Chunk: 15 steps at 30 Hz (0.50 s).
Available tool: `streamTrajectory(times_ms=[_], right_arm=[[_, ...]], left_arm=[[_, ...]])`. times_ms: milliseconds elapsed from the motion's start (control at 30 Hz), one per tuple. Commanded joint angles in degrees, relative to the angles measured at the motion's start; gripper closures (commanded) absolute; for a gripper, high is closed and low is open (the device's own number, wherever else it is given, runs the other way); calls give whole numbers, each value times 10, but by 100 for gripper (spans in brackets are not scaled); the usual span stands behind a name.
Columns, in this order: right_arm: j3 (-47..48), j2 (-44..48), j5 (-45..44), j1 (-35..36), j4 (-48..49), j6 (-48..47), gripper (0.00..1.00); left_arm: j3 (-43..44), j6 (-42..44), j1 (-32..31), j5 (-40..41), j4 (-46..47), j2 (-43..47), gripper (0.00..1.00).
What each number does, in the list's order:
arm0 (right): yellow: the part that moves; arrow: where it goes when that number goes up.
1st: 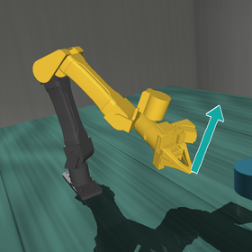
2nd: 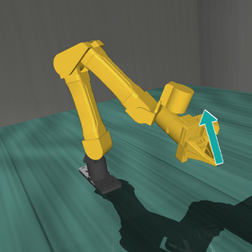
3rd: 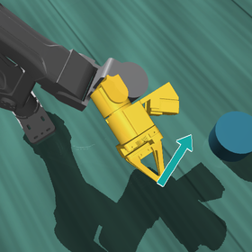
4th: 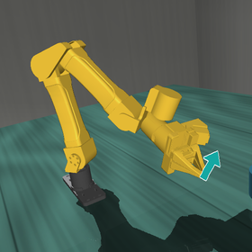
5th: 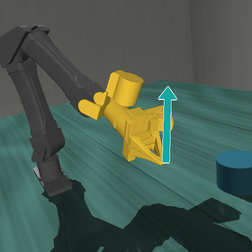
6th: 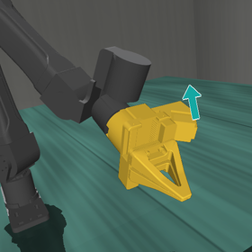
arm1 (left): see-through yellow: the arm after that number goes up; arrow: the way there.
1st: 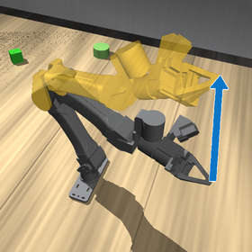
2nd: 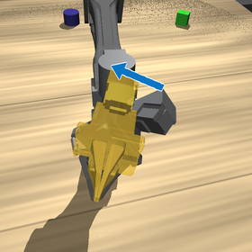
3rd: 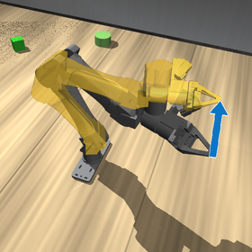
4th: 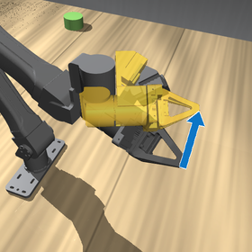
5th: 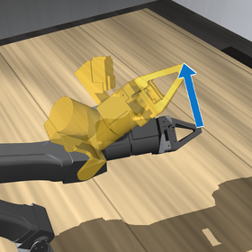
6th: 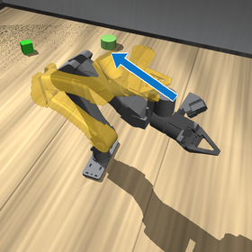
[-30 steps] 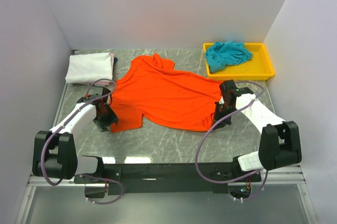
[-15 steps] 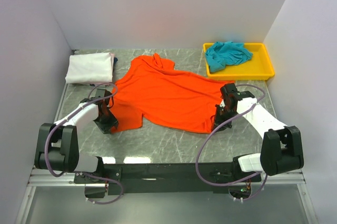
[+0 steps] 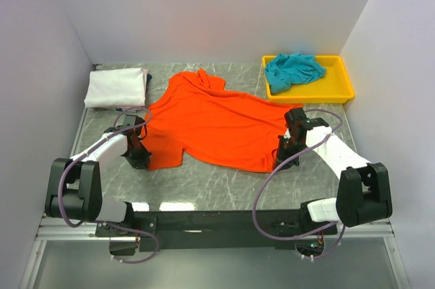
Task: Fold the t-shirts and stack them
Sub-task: Flatten the tshirt out
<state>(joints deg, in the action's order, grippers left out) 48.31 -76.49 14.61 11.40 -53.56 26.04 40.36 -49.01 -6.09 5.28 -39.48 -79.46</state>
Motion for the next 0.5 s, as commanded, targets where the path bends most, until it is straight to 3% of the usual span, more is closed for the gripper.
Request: streamTrajectory(times_ms=[0,67,467], right_arm=[[5,6,-4,4,-1,-1,97],[2,7,-4,4,-8,-2,97],[-67,71,32,41,-58,27,99]], left_arm=[[-13,1,-2,11,29,-12,92],[0,1,-1,12,20,4,99],[90,35,57,25,-117,113,100]])
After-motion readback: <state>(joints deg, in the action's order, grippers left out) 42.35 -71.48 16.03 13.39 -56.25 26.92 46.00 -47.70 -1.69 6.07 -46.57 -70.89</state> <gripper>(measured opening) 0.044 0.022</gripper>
